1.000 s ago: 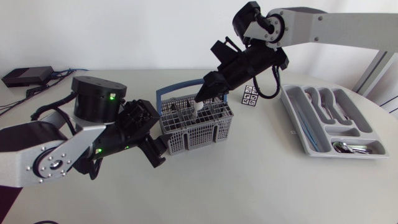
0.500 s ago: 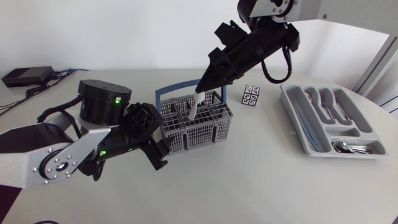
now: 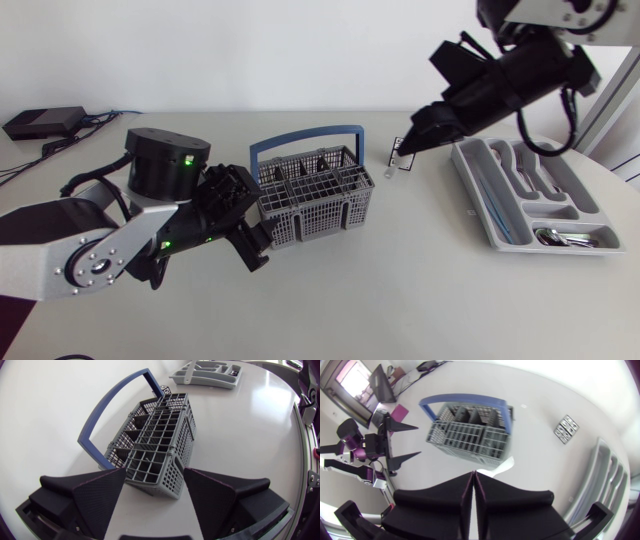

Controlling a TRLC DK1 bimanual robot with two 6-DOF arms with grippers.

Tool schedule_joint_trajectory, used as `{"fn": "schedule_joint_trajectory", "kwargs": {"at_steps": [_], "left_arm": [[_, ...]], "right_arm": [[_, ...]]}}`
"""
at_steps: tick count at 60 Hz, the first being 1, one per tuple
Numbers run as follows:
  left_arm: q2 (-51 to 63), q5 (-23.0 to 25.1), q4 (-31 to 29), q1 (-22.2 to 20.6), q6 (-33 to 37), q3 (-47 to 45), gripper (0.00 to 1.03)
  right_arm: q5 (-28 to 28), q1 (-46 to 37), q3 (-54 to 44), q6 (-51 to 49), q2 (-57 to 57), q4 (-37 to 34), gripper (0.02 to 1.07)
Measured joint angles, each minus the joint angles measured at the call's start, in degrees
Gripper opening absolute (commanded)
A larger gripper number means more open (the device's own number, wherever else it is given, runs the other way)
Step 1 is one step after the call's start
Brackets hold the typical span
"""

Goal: Transfer all utensils from the basket to the drawer tray.

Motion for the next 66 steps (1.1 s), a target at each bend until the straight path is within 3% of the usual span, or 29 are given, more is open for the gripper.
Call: {"fn": "schedule_joint_trajectory", "kwargs": {"at_steps": [13,25,35,43,62,64,66], "left_arm": [[0.0,0.02,0.55,-0.02,0.0,0.0,0.82],[0.0,0.02,0.52,-0.02,0.0,0.0,0.82],[0.0,0.0,0.5,-0.31,0.0,0.0,0.82],[0.0,0.0,0.09,-0.31,0.0,0.0,0.82],[0.0,0.0,-0.55,-0.31,-0.02,0.02,0.82],[0.0,0.0,-0.59,-0.31,-0.02,0.02,0.82],[0.0,0.0,-0.59,-0.28,-0.02,0.02,0.82]], "right_arm": [[8.81,-13.16,-10.97,-3.28,-6.1,3.63,0.08],[20.76,-24.48,-19.47,-8.11,-8.13,13.99,0.08],[26.58,-33.79,-24.24,-11.82,-7.58,22.03,0.08],[28.79,-39.69,-26.01,-14.03,-5.25,27.58,0.08],[33.09,-42.38,-27.23,-15.08,5.99,36.92,0.08],[33.27,-42.38,-27.47,-15.08,6.84,37.27,0.12],[33.31,-42.38,-27.74,-15.08,7.74,37.42,0.24]]}}
